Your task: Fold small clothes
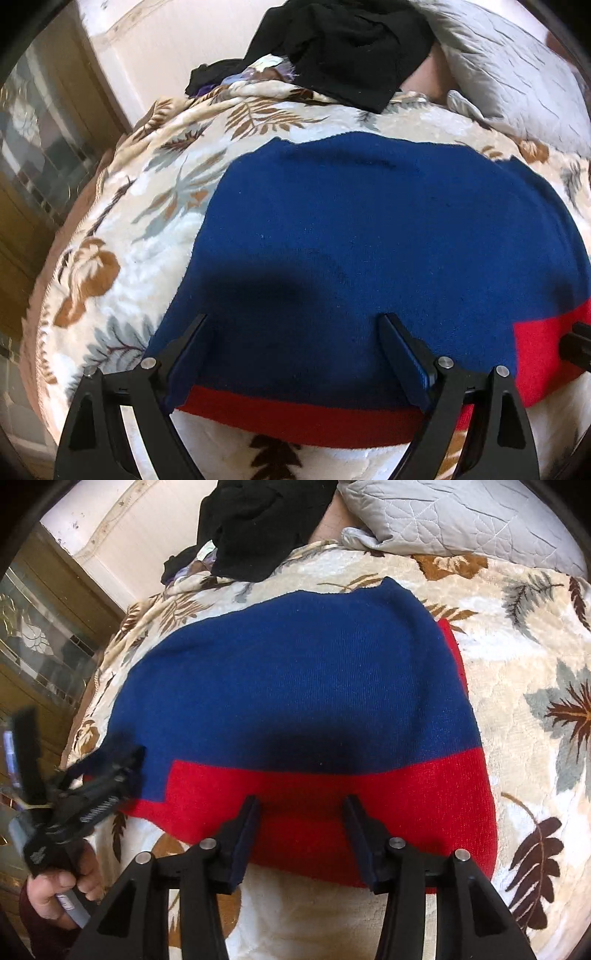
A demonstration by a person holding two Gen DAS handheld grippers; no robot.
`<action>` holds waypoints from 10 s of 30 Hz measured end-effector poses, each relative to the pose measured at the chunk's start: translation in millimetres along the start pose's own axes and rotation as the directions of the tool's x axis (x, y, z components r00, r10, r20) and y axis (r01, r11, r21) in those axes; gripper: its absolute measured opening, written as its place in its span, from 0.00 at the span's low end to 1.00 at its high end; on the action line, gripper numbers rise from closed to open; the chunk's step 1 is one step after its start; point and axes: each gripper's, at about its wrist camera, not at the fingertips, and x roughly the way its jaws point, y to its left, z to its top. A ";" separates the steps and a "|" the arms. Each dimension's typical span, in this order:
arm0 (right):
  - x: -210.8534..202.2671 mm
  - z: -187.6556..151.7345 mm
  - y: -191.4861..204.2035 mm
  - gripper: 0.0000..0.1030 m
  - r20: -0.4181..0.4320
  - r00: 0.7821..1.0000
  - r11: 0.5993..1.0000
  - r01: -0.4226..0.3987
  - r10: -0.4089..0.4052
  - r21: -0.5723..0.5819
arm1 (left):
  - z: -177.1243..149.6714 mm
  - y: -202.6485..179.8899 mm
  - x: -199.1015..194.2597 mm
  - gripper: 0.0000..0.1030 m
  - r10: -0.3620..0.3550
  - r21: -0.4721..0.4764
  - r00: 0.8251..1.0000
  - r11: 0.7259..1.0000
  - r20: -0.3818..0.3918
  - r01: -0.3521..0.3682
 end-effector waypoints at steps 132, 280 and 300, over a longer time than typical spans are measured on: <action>-47.5 -0.5 -92.6 0.32 0.264 0.949 0.919 -0.249 0.170 0.304 | 53.3 58.6 -19.0 0.23 -0.609 -0.210 0.792 0.769 0.046 0.604; -18.5 118.5 -85.0 0.81 0.265 0.964 0.984 -0.016 -0.032 0.180 | -8.4 -80.7 -63.5 0.80 -0.290 0.245 0.946 0.937 0.146 0.250; -34.3 55.9 -130.5 0.74 0.114 0.981 0.925 -0.189 0.160 0.329 | 30.6 -65.2 -26.7 0.80 -0.305 0.100 0.950 0.949 0.061 0.298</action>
